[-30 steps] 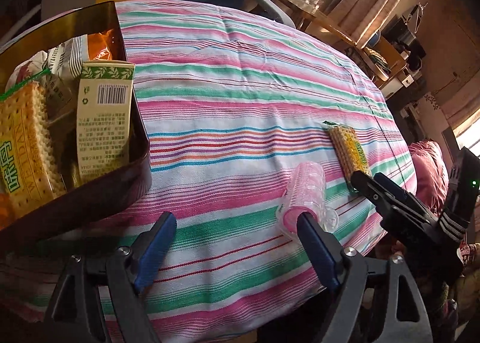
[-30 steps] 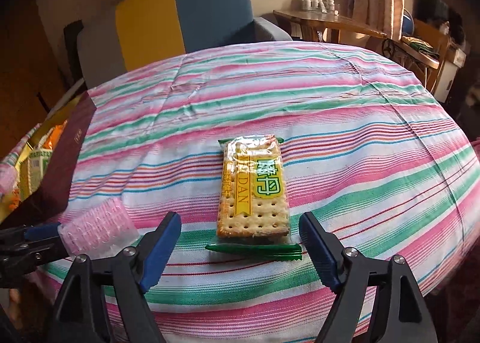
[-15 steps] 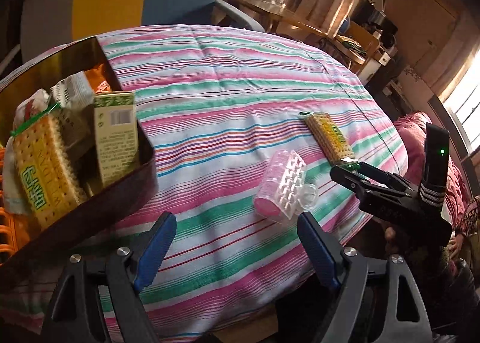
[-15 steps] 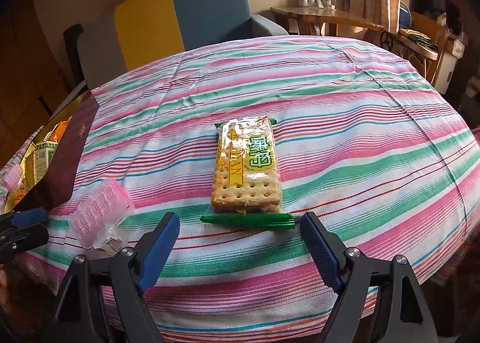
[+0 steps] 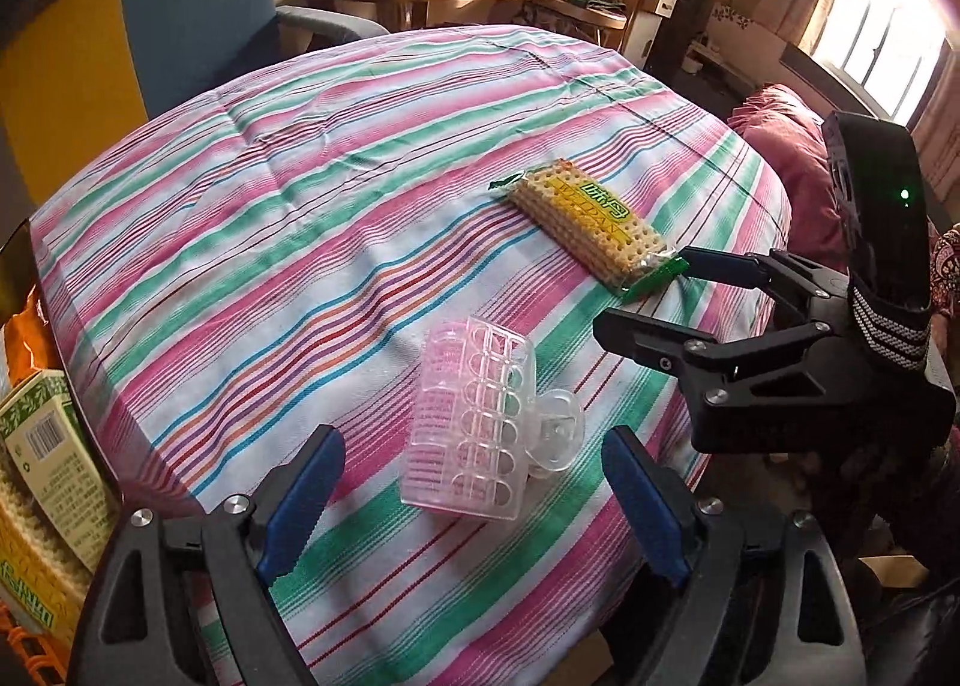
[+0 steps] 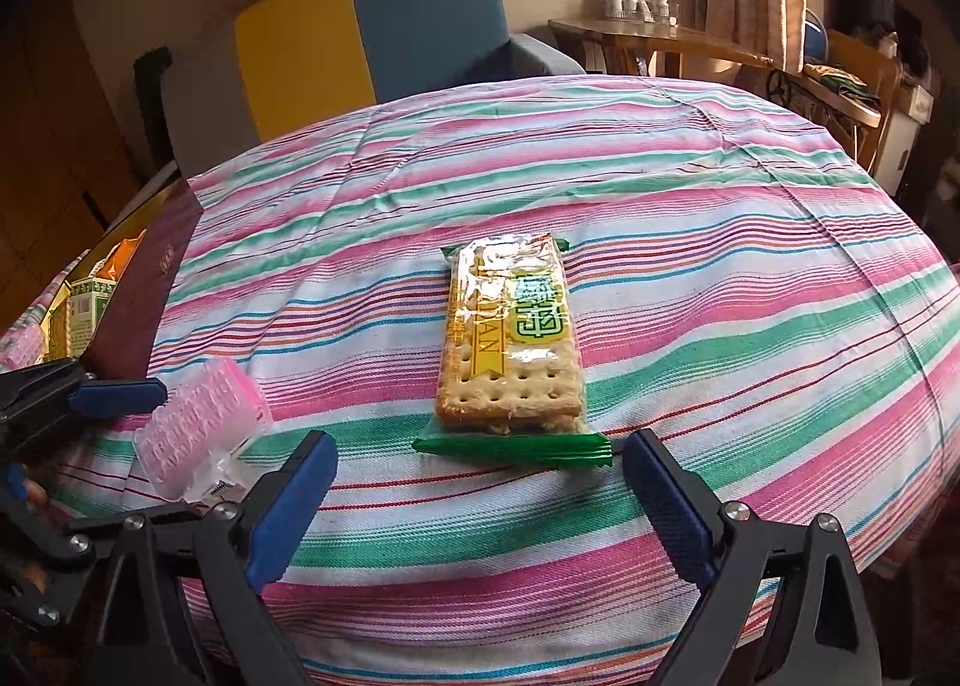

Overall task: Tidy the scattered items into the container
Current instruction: 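Grasp the WEIDAN biscuit pack with the right tool while the left tool grasps the pink roller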

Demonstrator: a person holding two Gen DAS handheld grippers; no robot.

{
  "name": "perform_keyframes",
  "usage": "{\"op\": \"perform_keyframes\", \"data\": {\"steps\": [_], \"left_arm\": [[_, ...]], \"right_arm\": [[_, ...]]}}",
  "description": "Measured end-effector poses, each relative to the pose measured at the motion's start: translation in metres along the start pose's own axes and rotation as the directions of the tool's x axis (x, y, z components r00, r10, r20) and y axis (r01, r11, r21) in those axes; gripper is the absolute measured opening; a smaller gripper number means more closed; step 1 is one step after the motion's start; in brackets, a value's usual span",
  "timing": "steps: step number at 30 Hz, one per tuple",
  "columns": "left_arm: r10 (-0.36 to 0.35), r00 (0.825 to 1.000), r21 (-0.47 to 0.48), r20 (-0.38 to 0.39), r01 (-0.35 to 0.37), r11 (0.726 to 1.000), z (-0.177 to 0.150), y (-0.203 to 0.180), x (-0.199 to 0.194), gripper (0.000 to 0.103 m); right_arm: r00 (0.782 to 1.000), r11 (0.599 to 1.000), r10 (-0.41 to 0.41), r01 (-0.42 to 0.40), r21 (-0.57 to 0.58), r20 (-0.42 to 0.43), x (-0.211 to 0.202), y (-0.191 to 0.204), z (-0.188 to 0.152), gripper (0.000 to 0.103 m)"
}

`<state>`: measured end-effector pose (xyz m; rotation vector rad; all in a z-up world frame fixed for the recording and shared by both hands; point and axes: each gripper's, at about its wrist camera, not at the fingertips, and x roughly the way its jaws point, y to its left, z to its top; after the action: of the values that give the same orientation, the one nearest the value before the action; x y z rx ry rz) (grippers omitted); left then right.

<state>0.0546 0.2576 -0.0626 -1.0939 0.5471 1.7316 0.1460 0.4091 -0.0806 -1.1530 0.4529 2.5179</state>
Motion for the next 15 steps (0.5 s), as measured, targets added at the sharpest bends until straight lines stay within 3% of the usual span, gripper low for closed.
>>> {"op": "perform_keyframes", "data": {"steps": [4, 7, 10, 15], "left_arm": [[-0.01, 1.0, -0.048, 0.004, 0.01, 0.999, 0.001, 0.005, 0.007, 0.086], [-0.007, 0.999, -0.147, 0.04, 0.012, 0.989, -0.004, 0.016, 0.004, 0.066], [0.012, 0.998, -0.233, 0.063, 0.003, 0.973, -0.012, 0.026, -0.003, 0.064], [0.033, 0.997, -0.26, 0.075, -0.013, 0.965, -0.026, 0.025, -0.011, 0.065]], "right_arm": [[1.0, 1.0, -0.002, 0.002, -0.004, 0.0, 0.001, 0.0, 0.0, 0.098], [1.0, 1.0, -0.004, 0.004, -0.006, -0.002, 0.0, 0.001, 0.001, 0.098], [1.0, 1.0, -0.003, 0.003, 0.005, -0.002, -0.002, -0.001, 0.002, 0.098], [0.999, 0.999, -0.032, 0.032, 0.031, 0.008, -0.006, -0.013, 0.007, 0.097]]}}
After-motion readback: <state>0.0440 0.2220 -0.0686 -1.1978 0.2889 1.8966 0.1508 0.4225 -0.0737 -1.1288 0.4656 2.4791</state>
